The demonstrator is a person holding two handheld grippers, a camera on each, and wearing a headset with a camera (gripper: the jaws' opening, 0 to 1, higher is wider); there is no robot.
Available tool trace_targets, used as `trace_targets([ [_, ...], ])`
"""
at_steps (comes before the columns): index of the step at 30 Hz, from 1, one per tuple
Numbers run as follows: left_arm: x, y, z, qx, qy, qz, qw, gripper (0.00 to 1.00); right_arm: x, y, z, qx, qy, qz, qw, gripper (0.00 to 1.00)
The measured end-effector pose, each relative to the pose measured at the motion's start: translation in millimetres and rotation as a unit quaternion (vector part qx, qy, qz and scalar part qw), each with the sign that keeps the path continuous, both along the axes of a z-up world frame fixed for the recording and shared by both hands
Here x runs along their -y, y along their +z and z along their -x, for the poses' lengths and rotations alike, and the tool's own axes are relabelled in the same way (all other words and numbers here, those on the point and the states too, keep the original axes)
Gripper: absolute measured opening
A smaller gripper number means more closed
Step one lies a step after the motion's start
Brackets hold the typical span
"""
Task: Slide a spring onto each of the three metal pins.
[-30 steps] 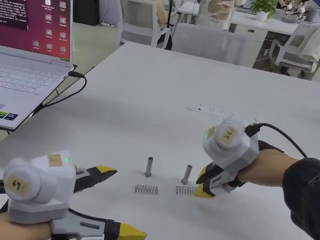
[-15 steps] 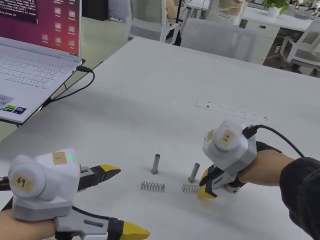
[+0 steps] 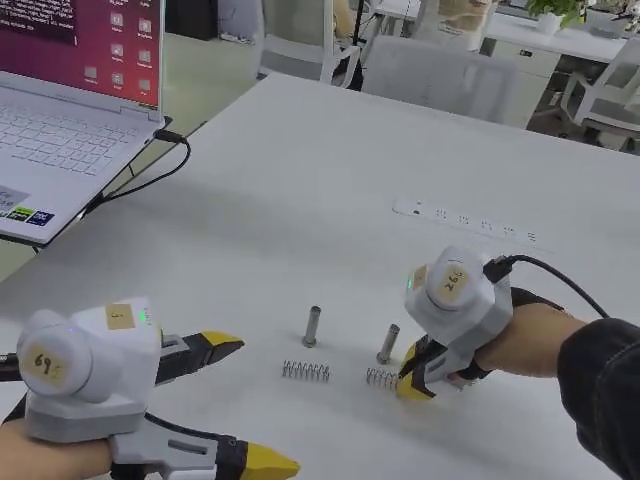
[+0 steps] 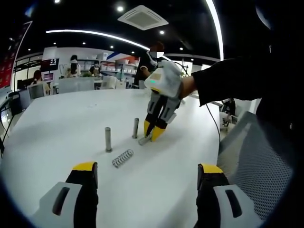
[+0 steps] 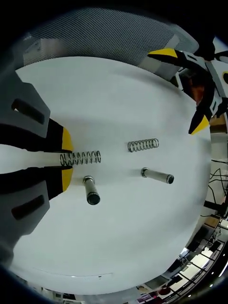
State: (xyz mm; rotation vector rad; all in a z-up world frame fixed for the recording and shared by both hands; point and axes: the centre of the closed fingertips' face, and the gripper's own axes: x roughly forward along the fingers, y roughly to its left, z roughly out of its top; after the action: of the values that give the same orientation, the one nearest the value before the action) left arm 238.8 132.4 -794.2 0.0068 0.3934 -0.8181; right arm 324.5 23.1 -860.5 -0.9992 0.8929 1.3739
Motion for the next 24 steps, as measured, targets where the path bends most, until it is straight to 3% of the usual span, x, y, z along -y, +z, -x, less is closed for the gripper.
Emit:
trace_targets([
  [7,11.9,3.5,2.9,0.003,-0.021,0.0,0.9998,0.79,2.5,11.5,18.0,-0.005,0.013,0.0,0.9999,0.08],
  [19,31.7,14.0,1.2,0.009,-0.063,-0.007,0.998,0.67,-0.6,46.4,49.3,-0.024,0.035,-0.02,0.9989,0.08],
  [24,40.7,17.4,0.7,0.013,-0.081,-0.007,0.9966,0.6,-1.3,52.9,62.7,-0.026,0.046,-0.018,0.9984,0.08],
])
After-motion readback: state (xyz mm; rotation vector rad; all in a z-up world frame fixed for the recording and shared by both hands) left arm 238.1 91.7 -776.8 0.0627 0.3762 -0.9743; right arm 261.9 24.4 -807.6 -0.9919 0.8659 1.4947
